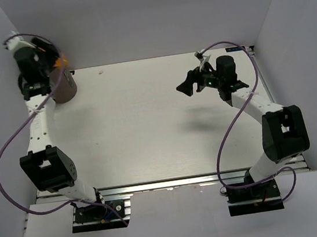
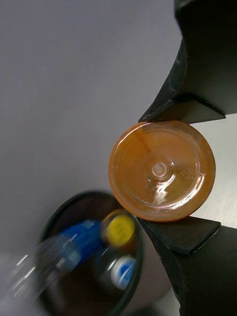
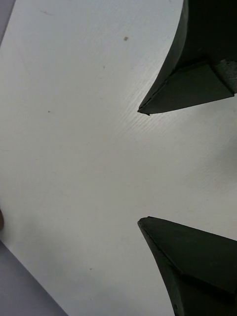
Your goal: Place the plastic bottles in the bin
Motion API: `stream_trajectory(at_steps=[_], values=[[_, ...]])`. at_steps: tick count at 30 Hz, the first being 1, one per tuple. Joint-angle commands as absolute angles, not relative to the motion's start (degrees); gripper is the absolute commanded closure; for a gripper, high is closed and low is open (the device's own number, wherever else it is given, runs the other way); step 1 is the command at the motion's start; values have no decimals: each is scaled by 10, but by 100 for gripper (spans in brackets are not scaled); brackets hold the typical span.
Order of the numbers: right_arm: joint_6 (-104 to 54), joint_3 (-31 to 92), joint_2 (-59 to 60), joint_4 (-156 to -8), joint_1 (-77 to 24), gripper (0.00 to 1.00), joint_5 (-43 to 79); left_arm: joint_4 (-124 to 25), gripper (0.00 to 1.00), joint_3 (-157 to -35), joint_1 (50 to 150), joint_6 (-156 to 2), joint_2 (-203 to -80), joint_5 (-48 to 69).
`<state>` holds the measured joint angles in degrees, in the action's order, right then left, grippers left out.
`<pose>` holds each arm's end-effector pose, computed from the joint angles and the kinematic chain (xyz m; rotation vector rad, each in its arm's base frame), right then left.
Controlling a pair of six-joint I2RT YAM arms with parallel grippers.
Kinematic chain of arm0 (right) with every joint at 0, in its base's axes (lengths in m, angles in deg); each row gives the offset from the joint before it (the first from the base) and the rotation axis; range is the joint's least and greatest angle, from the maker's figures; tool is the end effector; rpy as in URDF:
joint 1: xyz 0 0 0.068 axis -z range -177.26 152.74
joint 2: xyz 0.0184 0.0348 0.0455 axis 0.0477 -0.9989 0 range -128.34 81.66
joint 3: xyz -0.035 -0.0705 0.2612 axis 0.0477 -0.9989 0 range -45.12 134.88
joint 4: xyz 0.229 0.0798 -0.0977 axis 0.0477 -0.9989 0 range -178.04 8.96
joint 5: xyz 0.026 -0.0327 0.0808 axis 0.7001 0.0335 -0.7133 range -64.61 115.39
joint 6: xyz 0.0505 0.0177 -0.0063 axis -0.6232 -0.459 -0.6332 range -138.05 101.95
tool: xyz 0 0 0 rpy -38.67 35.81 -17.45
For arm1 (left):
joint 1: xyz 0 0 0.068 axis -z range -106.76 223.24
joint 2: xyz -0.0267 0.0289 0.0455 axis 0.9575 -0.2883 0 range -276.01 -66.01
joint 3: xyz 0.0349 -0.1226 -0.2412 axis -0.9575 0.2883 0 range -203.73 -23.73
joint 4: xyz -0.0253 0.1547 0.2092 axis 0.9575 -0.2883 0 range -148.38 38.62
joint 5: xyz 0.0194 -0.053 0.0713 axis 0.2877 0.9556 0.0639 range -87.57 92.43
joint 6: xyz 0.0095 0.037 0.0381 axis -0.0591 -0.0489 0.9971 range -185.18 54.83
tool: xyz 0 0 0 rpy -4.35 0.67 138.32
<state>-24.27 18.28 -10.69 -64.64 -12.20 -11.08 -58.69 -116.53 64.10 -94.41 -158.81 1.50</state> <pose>0.3564 0.1170 0.2889 -0.5979 1.7215 0.8301 0.3815 0.0622 0.4233 -0.5717 1.6057 -0.2478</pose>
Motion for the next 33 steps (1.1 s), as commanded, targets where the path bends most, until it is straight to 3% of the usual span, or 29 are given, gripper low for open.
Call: stream_trajectory(at_steps=[1, 6, 16, 25, 33], values=[[-216, 144, -67, -639, -123, 11, -95, -615, 100, -1247, 585, -929, -1592, -19], [-204, 141, -69, -657, -108, 11, -103, -622, 100, -1316, 515, -971, -1632, 51], [-209, 107, -61, -635, -97, 11, -101, -669, 100, -1419, 502, -975, -1744, -104], [-216, 116, -89, -633, -90, 11, -113, -608, 100, -1373, 503, -993, -1761, -123], [-215, 125, -104, -643, -89, 11, -103, -577, 88, -1359, 514, -974, -1812, -103]])
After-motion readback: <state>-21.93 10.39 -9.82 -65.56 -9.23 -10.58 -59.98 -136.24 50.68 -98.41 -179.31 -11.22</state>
